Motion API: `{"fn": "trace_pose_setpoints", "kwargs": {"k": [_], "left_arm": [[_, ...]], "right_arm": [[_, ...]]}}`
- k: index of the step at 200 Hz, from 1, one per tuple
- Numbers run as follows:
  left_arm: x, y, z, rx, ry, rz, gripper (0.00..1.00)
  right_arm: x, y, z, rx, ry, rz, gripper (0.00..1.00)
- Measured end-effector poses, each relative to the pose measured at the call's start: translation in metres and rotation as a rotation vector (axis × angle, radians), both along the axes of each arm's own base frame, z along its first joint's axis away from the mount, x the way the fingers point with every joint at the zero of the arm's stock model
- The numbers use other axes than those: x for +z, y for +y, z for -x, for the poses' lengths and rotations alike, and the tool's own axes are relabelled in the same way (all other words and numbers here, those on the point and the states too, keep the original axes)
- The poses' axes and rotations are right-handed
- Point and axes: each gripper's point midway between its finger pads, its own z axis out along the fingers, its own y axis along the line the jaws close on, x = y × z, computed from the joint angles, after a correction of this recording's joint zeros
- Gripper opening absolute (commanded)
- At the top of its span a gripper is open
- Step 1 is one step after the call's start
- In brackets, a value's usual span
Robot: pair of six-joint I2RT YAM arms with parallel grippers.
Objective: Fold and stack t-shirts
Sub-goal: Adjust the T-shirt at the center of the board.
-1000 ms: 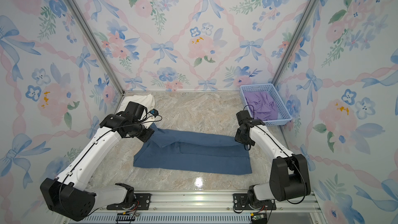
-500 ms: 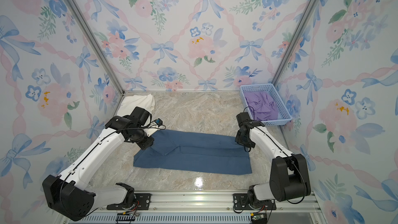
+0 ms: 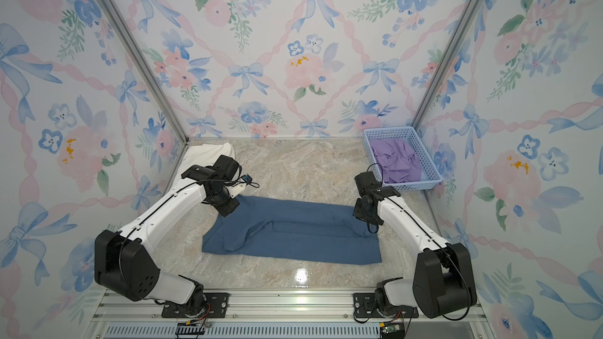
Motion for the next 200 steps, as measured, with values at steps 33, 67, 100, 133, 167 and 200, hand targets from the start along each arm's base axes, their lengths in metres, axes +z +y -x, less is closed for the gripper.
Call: {"fn": "trace_pose_setpoints", "kwargs": {"k": [33, 67, 100, 133, 167, 200], "left_arm": [[-0.055, -0.011, -0.027, -0.002, 0.095, -0.029, 0.45], [-0.102, -0.011, -0.039, -0.022, 0.198, -0.085, 0.42], [-0.115, -0.007, -0.060, -0.029, 0.218, -0.120, 0.42], [-0.113, -0.006, -0.081, -0.025, 0.185, -0.142, 0.42], [-0.112, -0.007, -0.095, -0.023, 0.160, -0.154, 0.43], [-0.110, -0.015, -0.123, -0.023, 0.117, -0.158, 0.45]], "right_arm": [[-0.017, 0.014, -0.007, 0.023, 0.057, -0.043, 0.17], [-0.032, 0.027, -0.015, 0.040, 0.102, -0.098, 0.10], [-0.042, 0.043, -0.030, 0.047, 0.120, -0.160, 0.13], [-0.058, 0.056, -0.036, 0.015, 0.148, -0.244, 0.18], [-0.074, 0.067, -0.038, -0.017, 0.181, -0.306, 0.20], [-0.073, 0.067, -0.036, -0.043, 0.168, -0.319, 0.21]]}}
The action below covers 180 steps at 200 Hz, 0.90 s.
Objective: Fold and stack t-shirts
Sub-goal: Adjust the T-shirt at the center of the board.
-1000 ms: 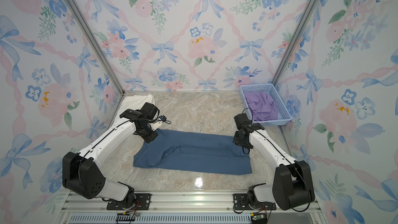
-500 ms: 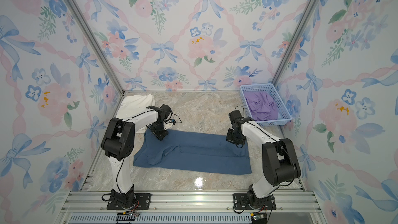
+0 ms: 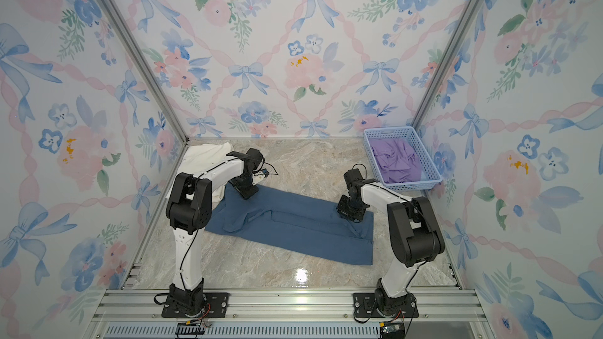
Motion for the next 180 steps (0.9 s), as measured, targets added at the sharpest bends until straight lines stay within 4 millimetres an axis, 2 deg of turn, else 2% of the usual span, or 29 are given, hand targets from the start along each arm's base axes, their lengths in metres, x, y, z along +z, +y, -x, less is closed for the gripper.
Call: {"fn": "trace_pose_setpoints", "kwargs": {"k": [22, 55, 79, 96, 128, 156, 180], "left_arm": [[0.002, -0.013, -0.032, -0.011, -0.055, -0.007, 0.47], [0.005, -0.044, -0.082, -0.049, -0.147, -0.014, 0.51], [0.008, -0.068, -0.117, -0.068, -0.238, -0.008, 0.57], [0.009, -0.082, -0.135, -0.081, -0.296, -0.004, 0.58], [0.011, -0.105, -0.159, -0.102, -0.381, 0.035, 0.59], [0.014, -0.119, -0.171, -0.111, -0.428, 0.104, 0.59], [0.015, -0.126, -0.177, -0.100, -0.448, 0.166, 0.62]], "right_arm": [[0.004, -0.001, 0.003, -0.012, -0.006, -0.002, 0.21], [0.020, -0.004, 0.009, -0.026, -0.047, -0.005, 0.21], [0.031, -0.003, 0.019, -0.027, -0.071, -0.011, 0.22], [0.035, 0.005, 0.032, -0.005, -0.072, -0.008, 0.22], [0.035, 0.028, 0.060, 0.077, -0.057, 0.003, 0.22], [0.035, 0.050, 0.078, 0.195, -0.055, 0.071, 0.22], [0.045, 0.067, 0.078, 0.292, -0.090, 0.166, 0.22]]}}
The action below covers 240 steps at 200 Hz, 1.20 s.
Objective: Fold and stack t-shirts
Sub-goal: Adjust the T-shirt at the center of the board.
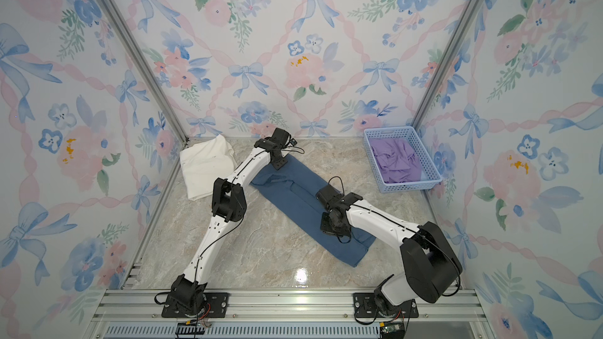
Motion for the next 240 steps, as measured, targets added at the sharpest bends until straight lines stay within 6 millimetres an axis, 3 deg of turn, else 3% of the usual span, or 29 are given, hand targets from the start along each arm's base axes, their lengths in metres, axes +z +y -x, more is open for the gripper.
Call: {"fn": "trace_pose_setpoints", "kwargs": {"k": [17, 35, 62, 87, 114, 148, 161, 186, 213, 240], "left_arm": [[0.002, 0.000, 0.009, 0.006, 0.025, 0.036, 0.62], [0.006, 0.011, 0.044, 0.013, 0.111, 0.040, 0.62], [0.031, 0.029, 0.099, 0.022, 0.189, 0.051, 0.62], [0.047, 0.037, 0.115, 0.032, 0.191, 0.064, 0.62], [0.034, 0.043, 0.110, 0.063, 0.213, 0.075, 0.62], [-0.012, 0.054, 0.094, 0.104, 0.267, 0.059, 0.62], [-0.004, 0.056, 0.083, 0.114, 0.232, 0.056, 0.62], [-0.008, 0.058, 0.071, 0.129, 0.208, 0.031, 0.62], [-0.007, 0.055, 0.050, 0.140, 0.160, 0.019, 0.64], [-0.005, 0.048, 0.025, 0.145, 0.100, 0.030, 0.65]], "right_arm": [[0.008, 0.009, -0.006, 0.049, -0.033, 0.042, 0.22], [0.009, 0.008, -0.012, 0.069, -0.045, 0.081, 0.22], [-0.003, 0.003, -0.012, 0.109, -0.006, 0.149, 0.22], [-0.020, 0.002, -0.012, 0.139, 0.041, 0.194, 0.22], [-0.037, 0.004, -0.010, 0.159, 0.093, 0.216, 0.22], [-0.045, 0.012, -0.007, 0.184, 0.116, 0.218, 0.22], [-0.045, 0.019, -0.005, 0.202, 0.113, 0.213, 0.22], [-0.045, 0.036, 0.001, 0.247, 0.111, 0.208, 0.22], [-0.046, 0.068, 0.008, 0.299, 0.105, 0.181, 0.22], [-0.046, 0.118, 0.013, 0.368, 0.090, 0.139, 0.22]]}}
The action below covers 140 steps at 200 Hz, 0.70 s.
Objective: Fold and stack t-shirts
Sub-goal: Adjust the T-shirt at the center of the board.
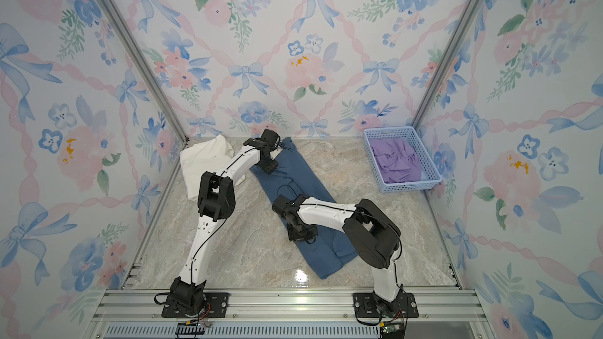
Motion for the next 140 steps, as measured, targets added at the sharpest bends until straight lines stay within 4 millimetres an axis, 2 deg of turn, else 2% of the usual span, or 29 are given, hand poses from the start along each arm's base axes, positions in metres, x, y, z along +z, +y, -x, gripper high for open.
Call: {"fn": "trace_pose_setpoints", "kwargs": {"k": [38, 55, 75, 112, 128, 140], "left_arm": [[0.002, -0.019, -0.028, -0.013, -0.079, 0.047, 0.66], [0.002, -0.028, -0.040, -0.026, -0.113, 0.085, 0.66], [0.002, -0.028, -0.049, -0.029, -0.131, 0.132, 0.66], [0.004, -0.033, -0.050, -0.029, -0.128, 0.192, 0.67], [0.009, -0.032, -0.041, -0.022, -0.094, 0.238, 0.68], [0.019, -0.026, -0.032, -0.008, -0.068, 0.264, 0.67]], "right_arm": [[0.001, 0.078, -0.005, 0.076, -0.004, -0.086, 0.22], [0.002, 0.102, -0.010, 0.103, -0.006, -0.112, 0.22], [0.002, 0.101, -0.012, 0.110, 0.006, -0.084, 0.22], [0.007, 0.092, -0.016, 0.133, -0.053, -0.056, 0.28], [0.018, 0.078, -0.015, 0.143, -0.086, -0.034, 0.31], [0.034, 0.069, -0.015, 0.146, -0.119, -0.036, 0.33]]}}
